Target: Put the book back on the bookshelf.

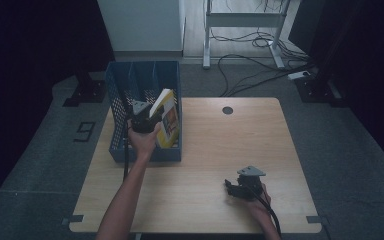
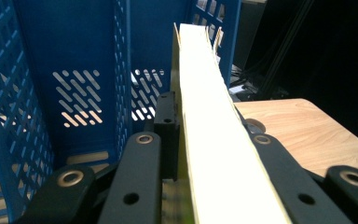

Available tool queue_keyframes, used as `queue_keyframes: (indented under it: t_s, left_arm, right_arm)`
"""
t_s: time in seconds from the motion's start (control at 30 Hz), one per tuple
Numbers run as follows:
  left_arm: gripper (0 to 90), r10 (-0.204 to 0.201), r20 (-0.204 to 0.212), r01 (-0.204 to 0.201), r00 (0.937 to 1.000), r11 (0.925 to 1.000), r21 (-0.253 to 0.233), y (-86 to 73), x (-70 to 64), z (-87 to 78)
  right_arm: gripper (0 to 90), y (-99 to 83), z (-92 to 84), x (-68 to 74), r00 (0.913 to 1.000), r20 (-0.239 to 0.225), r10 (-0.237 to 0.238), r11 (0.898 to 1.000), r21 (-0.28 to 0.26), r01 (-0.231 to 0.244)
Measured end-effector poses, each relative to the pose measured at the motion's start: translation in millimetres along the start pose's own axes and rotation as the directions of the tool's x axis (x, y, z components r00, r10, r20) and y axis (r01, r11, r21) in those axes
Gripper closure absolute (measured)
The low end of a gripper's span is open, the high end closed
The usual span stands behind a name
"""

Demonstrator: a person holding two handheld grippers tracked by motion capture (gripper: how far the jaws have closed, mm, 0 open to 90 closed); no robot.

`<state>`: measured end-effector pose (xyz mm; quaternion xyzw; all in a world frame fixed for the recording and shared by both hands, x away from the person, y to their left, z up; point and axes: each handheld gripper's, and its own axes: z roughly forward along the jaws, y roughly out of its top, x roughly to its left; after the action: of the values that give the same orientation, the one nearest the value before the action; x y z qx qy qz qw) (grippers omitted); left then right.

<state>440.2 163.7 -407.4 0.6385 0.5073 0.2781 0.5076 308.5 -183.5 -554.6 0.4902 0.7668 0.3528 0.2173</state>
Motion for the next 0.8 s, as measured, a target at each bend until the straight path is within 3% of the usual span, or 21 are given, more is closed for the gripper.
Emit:
queue_keyframes:
  t_s: [0.33, 0.8]
  left_arm:
    - [74.8, -0.011, -0.014, 0.01, 0.9998, 0.9997, -0.023, 9.6, 0.5, -0.6]
    - [74.8, 0.0, -0.054, -0.003, 0.9986, 0.9986, -0.053, 22.5, -7.0, 16.9]
  right_arm:
    - [24.0, 0.0, 0.1, 0.0, 1.0, 0.0, -0.001, 1.0, -0.001, 0.001]
    - [23.9, -0.7, -0.7, -0.8, 1.0, -0.007, -0.004, 1.0, -0.001, 0.004]
